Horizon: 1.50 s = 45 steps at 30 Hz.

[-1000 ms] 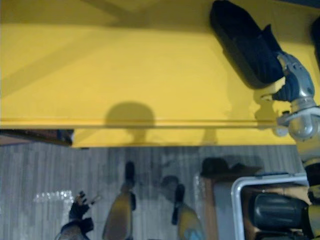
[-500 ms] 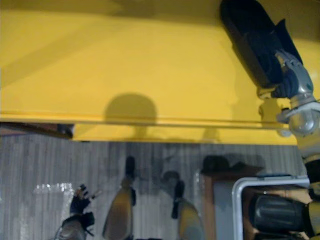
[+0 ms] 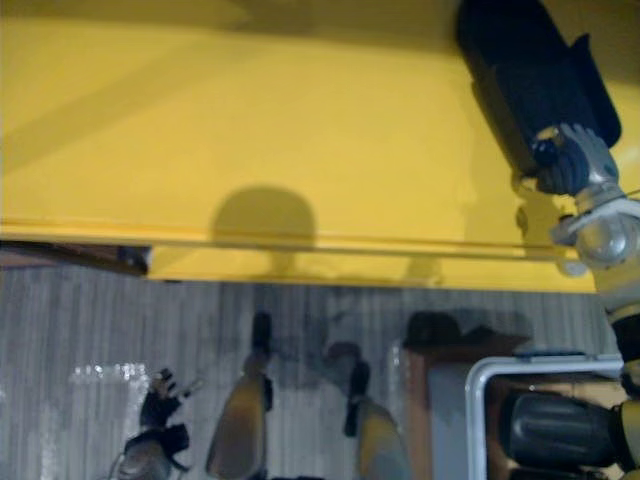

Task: Walk over and take plastic housings, then place them on the shelf

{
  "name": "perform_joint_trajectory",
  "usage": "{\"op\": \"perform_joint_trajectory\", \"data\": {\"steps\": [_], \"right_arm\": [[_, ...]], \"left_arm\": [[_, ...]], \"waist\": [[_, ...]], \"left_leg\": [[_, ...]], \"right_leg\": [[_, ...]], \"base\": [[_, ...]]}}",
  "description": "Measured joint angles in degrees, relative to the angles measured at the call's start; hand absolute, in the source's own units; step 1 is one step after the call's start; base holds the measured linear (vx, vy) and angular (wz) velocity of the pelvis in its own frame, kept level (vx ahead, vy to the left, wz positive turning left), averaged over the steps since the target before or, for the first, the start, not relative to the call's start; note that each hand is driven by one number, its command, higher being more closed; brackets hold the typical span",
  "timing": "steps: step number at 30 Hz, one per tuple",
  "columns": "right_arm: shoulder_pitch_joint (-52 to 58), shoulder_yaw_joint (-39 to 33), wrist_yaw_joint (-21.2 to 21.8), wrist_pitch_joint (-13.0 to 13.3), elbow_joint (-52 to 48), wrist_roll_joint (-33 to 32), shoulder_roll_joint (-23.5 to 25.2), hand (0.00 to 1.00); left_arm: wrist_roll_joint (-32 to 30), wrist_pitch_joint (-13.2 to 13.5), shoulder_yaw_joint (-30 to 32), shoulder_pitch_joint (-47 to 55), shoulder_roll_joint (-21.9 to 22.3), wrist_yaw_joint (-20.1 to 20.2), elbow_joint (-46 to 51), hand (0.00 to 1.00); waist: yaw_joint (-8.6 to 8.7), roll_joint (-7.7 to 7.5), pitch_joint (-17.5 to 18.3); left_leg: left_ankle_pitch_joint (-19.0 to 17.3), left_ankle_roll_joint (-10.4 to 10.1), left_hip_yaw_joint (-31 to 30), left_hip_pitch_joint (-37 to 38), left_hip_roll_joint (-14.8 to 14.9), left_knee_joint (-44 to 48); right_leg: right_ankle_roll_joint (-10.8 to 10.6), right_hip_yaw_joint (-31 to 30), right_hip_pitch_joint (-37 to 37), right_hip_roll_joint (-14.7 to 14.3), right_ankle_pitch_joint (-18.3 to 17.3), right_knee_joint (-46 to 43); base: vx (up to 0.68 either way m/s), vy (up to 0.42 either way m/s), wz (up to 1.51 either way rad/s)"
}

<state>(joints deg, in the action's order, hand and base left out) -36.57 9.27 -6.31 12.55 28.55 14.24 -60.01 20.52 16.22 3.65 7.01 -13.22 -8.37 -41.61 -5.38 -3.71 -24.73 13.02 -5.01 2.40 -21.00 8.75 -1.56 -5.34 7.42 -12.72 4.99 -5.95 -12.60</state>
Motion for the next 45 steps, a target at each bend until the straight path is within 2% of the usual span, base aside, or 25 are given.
{"op": "perform_joint_trajectory", "data": {"steps": [6,12,22,26,40,45], "right_arm": [[0.03,0.03,-0.20,0.39,-0.13,0.00,0.24,1.00],[-0.22,-0.17,-3.17,-0.71,-0.40,-3.32,3.40,1.00],[-2.49,-2.27,-7.25,-4.41,-1.12,-4.46,8.43,1.00],[-3.23,-4.00,-7.39,-6.52,-1.67,-6.77,10.60,1.00],[-4.36,-3.41,-7.30,-6.85,-2.22,-6.57,11.48,1.00],[-5.12,-2.81,-5.83,-8.67,-2.21,-6.58,11.46,1.00]], "left_arm": [[1.66,0.00,-0.54,0.00,0.04,0.05,-0.01,0.00],[1.66,0.02,-2.71,-0.01,0.60,0.00,-0.03,0.00],[1.72,0.45,-3.12,-0.29,2.66,-0.19,-0.11,0.00],[2.08,0.46,-4.78,-0.32,2.97,-0.33,-0.19,0.00],[2.16,0.89,-4.58,-0.57,4.68,-0.42,-0.25,0.00],[2.15,0.85,-4.79,-0.87,4.72,-0.39,-0.26,0.00]], "waist": [[-0.08,0.48,-0.29],[-0.24,1.27,-0.74],[-0.04,2.04,-1.18],[-0.12,2.06,-1.19],[-0.16,2.26,-1.08],[-0.18,2.43,-0.97]], "left_leg": [[0.16,-0.24,-0.23,0.09,-0.13,-0.03],[0.03,-0.05,-0.26,0.86,-0.54,-0.20],[-0.04,0.05,-0.47,1.13,-1.56,0.12],[-0.06,0.05,-0.45,1.12,-1.61,0.16],[-0.04,0.02,-0.42,1.10,-2.06,0.46],[-0.20,0.22,-0.46,1.09,-2.11,0.91]], "right_leg": [[-0.10,0.22,-0.16,0.16,-0.73,-0.99],[-0.12,0.31,-0.11,0.66,-1.58,-2.28],[-0.59,0.34,-1.38,2.03,-3.98,-6.21],[-0.57,0.34,-1.64,2.15,-4.25,-6.71],[-0.63,0.31,-2.45,2.83,-5.37,-8.75],[-0.66,0.32,-2.22,2.88,-5.35,-8.74]], "base": [[0.00,-0.005,0.02],[0.00,0.000,0.00],[0.00,0.000,0.03],[0.00,-0.001,0.01],[0.00,0.000,0.00],[0.00,0.000,0.00]]}}
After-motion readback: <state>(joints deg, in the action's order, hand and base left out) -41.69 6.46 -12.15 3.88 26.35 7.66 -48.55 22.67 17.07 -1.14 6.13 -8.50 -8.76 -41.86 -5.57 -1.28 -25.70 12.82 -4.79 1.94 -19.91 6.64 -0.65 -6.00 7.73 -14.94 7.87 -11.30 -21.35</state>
